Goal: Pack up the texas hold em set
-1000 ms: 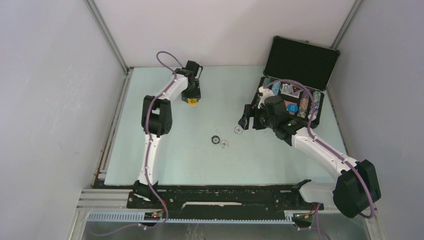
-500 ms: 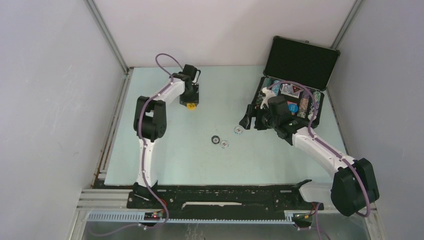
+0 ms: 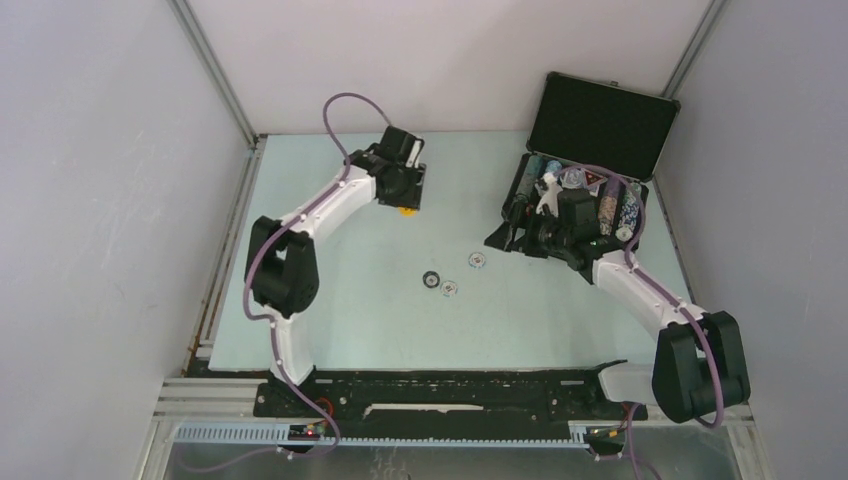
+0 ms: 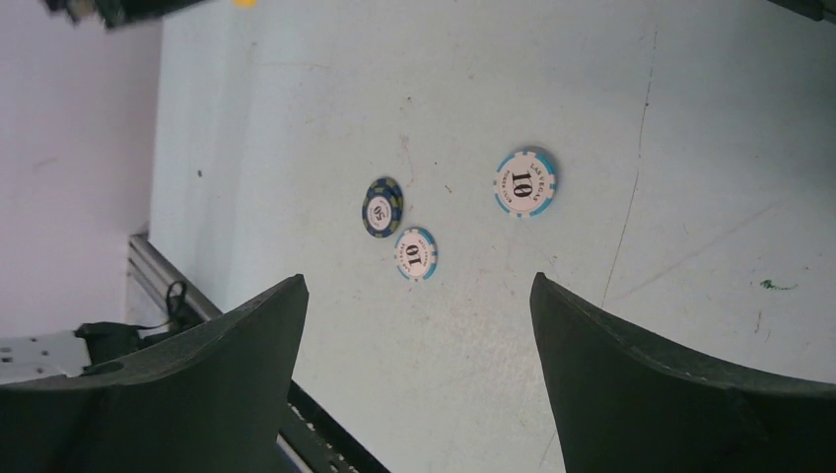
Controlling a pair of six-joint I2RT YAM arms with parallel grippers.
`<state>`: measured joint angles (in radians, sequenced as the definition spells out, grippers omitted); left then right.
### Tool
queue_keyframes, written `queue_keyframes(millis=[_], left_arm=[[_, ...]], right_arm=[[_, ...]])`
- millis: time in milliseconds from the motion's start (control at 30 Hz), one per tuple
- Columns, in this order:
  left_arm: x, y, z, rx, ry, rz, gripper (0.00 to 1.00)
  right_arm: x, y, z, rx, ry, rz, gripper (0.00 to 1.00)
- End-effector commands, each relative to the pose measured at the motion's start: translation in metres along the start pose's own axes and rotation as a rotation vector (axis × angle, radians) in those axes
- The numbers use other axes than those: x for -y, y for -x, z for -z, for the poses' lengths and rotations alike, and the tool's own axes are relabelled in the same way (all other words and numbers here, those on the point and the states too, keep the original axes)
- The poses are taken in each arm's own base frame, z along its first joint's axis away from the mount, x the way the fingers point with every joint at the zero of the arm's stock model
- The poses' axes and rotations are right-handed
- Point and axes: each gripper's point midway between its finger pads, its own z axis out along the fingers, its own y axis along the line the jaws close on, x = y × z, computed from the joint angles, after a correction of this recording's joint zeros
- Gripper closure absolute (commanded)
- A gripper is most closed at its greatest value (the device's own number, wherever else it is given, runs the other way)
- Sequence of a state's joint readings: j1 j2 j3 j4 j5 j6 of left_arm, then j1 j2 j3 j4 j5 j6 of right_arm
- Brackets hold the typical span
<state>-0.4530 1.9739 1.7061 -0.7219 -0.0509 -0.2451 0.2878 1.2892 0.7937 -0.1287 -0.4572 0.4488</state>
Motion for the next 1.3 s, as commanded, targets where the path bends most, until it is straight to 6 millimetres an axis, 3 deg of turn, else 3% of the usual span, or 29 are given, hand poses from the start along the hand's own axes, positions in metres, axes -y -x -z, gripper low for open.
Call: queue_keyframes(millis=[0,267,533,967,1267], left_arm=[[0.04,0.01,0.054,0.122,-0.074,-0.123,0.65],[0.119,-0.014,0.11,0.239,-0.23,-0.344,0.66],[0.162,-0.051,0.123,0.216,-0.308,-0.501,0.68],[0.19,-0.075,0.123,0.156,-0.377,-0.564,0.66],[0.194,-0.079,0.122,0.148,-0.38,-0.574,0.66]], right_arm=[[-0.015,0.011,0.012,-0.008,0.14,-0.093,0.07],[-0.01,0.029,0.042,-0.051,0.265,-0.253,0.1],[-0.024,0.035,0.05,-0.157,0.367,-0.318,0.13],[-0.051,0.021,0.019,-0.3,0.444,-0.281,0.21],[-0.061,0.004,0.009,-0.368,0.462,-0.221,0.29]])
